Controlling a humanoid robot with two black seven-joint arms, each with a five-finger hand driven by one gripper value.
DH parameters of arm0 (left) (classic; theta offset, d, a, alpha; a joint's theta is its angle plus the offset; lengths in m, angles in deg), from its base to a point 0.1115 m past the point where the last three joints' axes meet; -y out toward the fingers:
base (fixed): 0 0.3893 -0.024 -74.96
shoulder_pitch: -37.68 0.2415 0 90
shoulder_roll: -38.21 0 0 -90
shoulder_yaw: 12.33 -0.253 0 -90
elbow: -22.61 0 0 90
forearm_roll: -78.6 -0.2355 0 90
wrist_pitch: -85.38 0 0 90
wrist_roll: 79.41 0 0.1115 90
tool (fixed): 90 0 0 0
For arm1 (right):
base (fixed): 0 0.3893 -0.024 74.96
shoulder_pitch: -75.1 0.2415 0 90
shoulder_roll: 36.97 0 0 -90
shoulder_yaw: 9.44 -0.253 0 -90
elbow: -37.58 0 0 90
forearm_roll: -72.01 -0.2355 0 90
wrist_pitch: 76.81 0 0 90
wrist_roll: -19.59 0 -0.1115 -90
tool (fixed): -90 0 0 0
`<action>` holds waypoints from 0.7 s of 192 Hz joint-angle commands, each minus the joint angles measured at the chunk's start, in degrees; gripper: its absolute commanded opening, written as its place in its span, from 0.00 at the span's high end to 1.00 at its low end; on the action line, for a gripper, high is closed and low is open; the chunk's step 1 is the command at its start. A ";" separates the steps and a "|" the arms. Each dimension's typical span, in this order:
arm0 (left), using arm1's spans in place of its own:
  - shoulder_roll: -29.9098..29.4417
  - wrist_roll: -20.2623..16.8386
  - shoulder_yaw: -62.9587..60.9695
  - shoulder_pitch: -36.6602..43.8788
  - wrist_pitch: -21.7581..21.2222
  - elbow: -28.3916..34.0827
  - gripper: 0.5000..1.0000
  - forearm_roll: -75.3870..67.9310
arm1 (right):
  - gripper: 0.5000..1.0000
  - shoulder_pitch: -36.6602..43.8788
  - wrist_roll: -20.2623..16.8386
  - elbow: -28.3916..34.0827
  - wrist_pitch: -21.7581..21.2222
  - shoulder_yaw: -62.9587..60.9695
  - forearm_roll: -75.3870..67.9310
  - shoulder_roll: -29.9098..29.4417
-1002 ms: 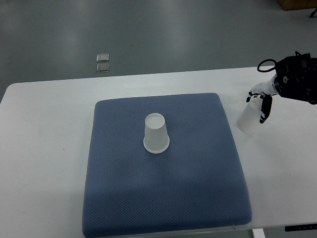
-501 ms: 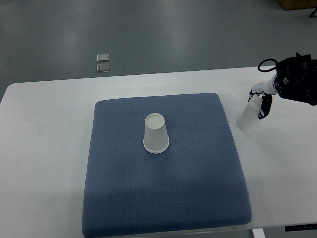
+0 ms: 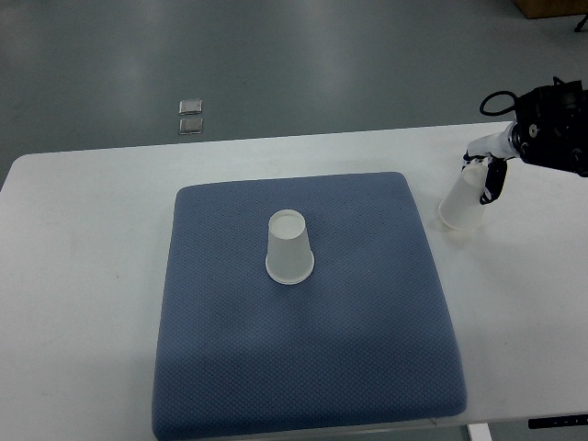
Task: Stack paper cups
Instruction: 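Lift the cup with the right hand and carry it over the pad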
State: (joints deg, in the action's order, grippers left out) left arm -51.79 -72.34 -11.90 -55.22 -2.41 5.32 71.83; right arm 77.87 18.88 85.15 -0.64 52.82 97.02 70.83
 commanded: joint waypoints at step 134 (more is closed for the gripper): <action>0.00 -0.04 -0.17 -0.09 0.08 -0.64 0.00 -0.09 | 0.53 38.98 -0.09 22.13 -14.64 3.48 0.48 5.94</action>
State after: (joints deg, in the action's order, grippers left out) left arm -51.79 -72.38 -12.08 -55.30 -2.33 4.77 71.74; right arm 112.37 18.88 103.24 -14.81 56.16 97.54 76.75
